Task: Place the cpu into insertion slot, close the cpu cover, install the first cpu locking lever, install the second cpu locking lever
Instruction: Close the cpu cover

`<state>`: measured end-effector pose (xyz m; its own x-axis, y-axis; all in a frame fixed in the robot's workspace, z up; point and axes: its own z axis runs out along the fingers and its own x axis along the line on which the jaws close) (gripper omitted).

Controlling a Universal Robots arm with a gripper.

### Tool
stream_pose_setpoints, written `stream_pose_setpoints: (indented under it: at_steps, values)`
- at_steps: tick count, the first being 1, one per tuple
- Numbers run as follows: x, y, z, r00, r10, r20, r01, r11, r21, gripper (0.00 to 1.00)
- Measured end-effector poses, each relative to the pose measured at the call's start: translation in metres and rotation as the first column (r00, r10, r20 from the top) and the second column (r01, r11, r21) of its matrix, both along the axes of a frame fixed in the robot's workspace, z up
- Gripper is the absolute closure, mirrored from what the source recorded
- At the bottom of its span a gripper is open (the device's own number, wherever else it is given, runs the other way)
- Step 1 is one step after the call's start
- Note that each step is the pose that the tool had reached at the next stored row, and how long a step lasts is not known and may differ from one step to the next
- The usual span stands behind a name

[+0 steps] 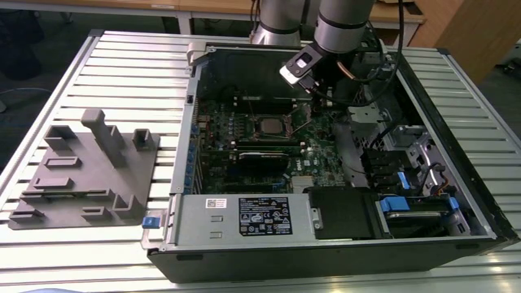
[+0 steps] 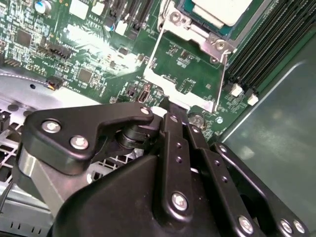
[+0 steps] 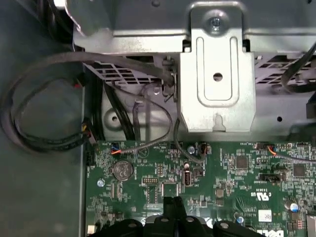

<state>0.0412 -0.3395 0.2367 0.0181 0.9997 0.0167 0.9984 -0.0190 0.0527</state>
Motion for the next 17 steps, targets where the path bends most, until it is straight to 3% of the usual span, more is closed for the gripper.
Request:
stream_pose_setpoints:
  at_steps: [5, 8, 17]
  values:
    - [-0.0002, 0.0, 0.0, 1.0, 0.0, 0.0, 0.0, 1.0, 0.0, 0.89]
    - [-0.0002, 0.0, -0.0003, 0.9999, 0.0, -0.0104, 0.0, 1.0, -0.0001, 0.89]
    - [-0.0048, 0.0, -0.0003, 0.9999, 0.0, -0.0123, 0.0, 1.0, 0.0, 0.89]
